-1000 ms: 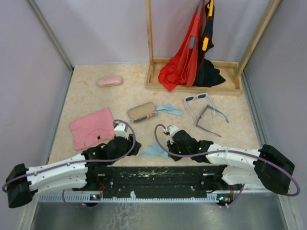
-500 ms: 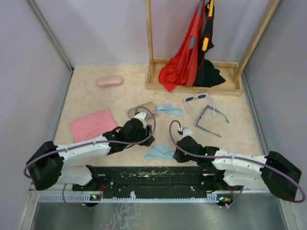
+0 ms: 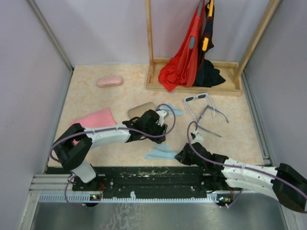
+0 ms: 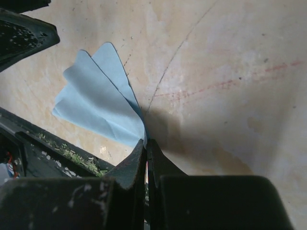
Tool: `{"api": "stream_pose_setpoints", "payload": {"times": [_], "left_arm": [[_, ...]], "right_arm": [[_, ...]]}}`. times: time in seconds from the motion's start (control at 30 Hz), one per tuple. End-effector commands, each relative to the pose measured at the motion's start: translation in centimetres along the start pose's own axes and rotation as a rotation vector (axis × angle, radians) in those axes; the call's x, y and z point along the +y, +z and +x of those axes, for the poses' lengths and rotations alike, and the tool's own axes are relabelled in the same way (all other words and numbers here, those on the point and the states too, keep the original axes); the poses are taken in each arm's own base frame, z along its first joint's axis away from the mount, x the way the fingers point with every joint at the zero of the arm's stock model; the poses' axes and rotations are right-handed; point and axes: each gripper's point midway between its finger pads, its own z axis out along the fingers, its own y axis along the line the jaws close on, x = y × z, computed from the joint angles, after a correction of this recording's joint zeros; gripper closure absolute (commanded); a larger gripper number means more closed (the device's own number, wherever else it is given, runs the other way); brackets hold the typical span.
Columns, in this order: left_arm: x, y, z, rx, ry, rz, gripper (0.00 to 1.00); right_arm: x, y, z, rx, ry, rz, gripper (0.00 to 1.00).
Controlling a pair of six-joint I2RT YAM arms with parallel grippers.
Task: Organize the sunglasses
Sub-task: Adjust the glasses cleaning cloth at the center of the board.
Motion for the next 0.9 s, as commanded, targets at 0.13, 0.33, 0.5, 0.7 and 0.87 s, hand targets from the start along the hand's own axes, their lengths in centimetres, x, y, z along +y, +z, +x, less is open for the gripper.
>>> {"api": "stream_pose_setpoints", "payload": {"times": [0.13,0.33,0.5,0.7,0.87], "left_arm": [[0.0,1.2,1.5,0.122,0.149,0.024,0.43],[-0.4,1.8,2.6,0.176,0.201,0.005,0.43],[-0.6,2.0,3.4,0.199,0.215,-0.020,0.42],[-0.7,2.4,3.7,0.198,0.209,-0.077,0.43],[-0.1,2.0,4.5,0.226,0.205,-0.180,0.44]], "right_arm": [[-1.9,-0.2,0.2,-0.039,0.114,0.019,1.00],[-2.0,-0.2,0.4,-0.031,0.100,0.015,1.00],[-2.0,-0.1,0.6,-0.022,0.090,0.009,1.00],[-2.1,-0.1,0.8,-0.016,0.085,0.009,1.00],[-2.1,-0.1,0.8,-0.015,0.084,0.009,1.00]]}}
